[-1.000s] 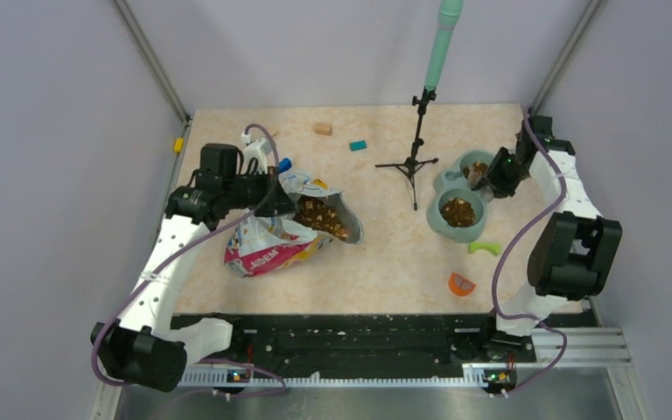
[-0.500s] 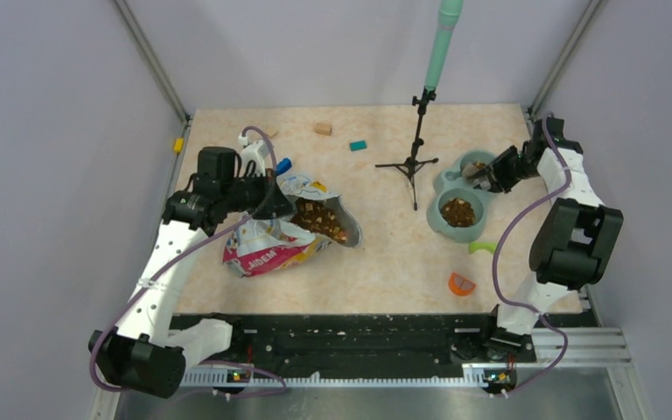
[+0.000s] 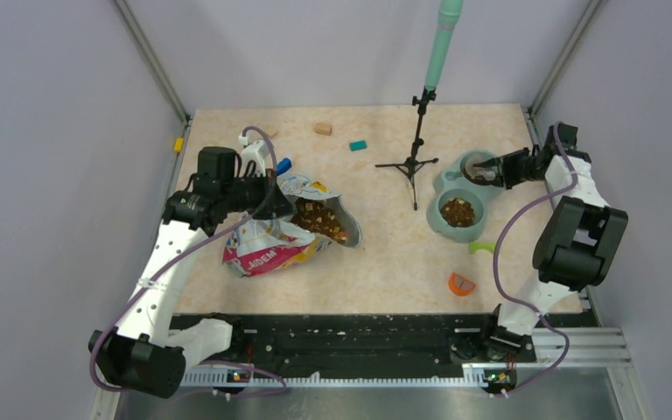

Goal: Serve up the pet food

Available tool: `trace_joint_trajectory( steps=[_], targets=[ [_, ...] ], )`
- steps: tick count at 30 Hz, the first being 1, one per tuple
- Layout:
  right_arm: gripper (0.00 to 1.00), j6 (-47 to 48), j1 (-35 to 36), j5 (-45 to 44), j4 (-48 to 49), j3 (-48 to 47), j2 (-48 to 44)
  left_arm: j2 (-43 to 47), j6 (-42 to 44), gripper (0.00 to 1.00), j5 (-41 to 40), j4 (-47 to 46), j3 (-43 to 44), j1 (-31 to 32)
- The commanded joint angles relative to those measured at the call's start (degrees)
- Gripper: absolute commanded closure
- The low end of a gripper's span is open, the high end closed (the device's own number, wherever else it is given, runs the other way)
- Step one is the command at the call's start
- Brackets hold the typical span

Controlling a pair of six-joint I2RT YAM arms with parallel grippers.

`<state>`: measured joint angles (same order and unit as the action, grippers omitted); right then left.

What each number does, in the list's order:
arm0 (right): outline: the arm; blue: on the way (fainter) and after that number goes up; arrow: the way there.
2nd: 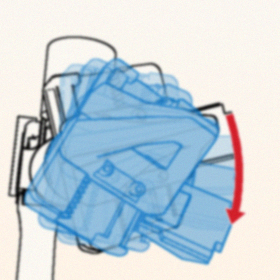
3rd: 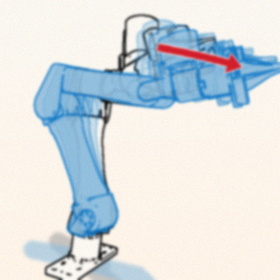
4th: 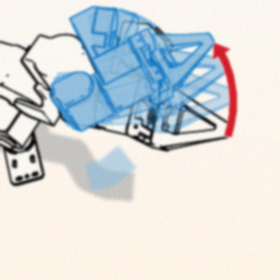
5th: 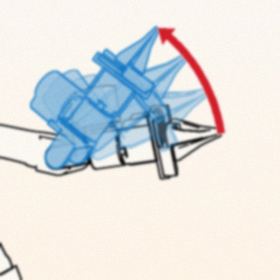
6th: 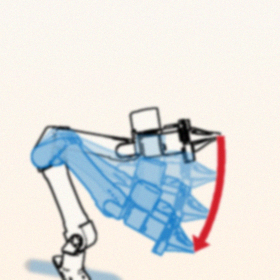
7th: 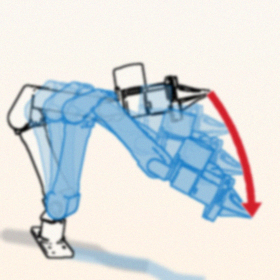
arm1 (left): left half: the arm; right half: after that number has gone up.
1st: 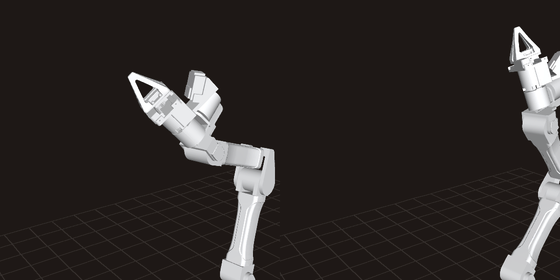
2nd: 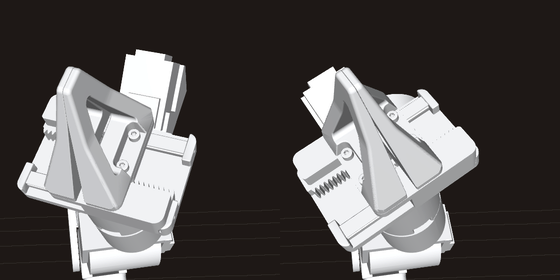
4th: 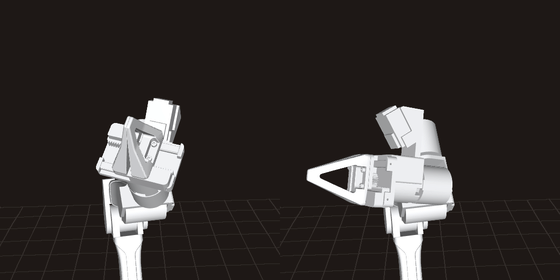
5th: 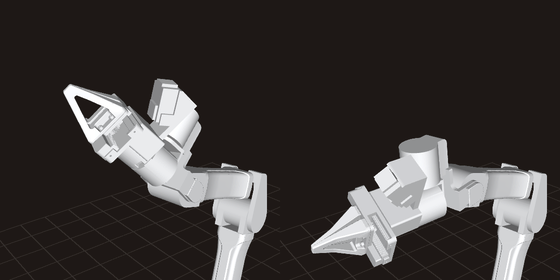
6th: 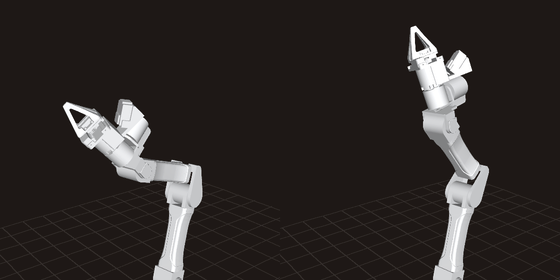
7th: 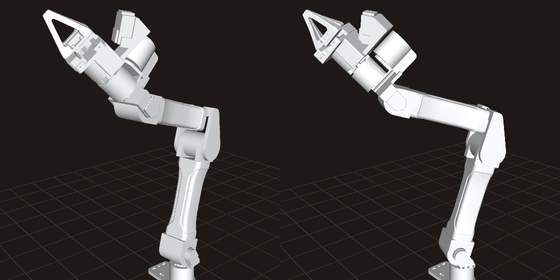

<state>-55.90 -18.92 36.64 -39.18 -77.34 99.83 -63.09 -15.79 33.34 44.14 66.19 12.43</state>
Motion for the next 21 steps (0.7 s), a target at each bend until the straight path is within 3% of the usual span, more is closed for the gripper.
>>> trace_joint_trajectory(
  steps=[1, 9, 21],
  targets=[
    [1.00, -11.3, -1.8, 6.8, 7.8, 3.1, -2.1, 2.0, 1.0, 1.00, -0.1, -2.4, 1.2, 0.0],
    [1.00, -14.7, -1.9, 10.4, 9.1, 4.9, -3.0, 1.2, 1.0, 1.00, -0.1, -2.6, 1.7, 0.0],
    [1.00, -14.6, -2.9, 9.0, 6.7, 7.0, -8.5, -0.1, 1.5, 1.00, 0.3, -2.8, 2.5, 0.0]
  ],
)
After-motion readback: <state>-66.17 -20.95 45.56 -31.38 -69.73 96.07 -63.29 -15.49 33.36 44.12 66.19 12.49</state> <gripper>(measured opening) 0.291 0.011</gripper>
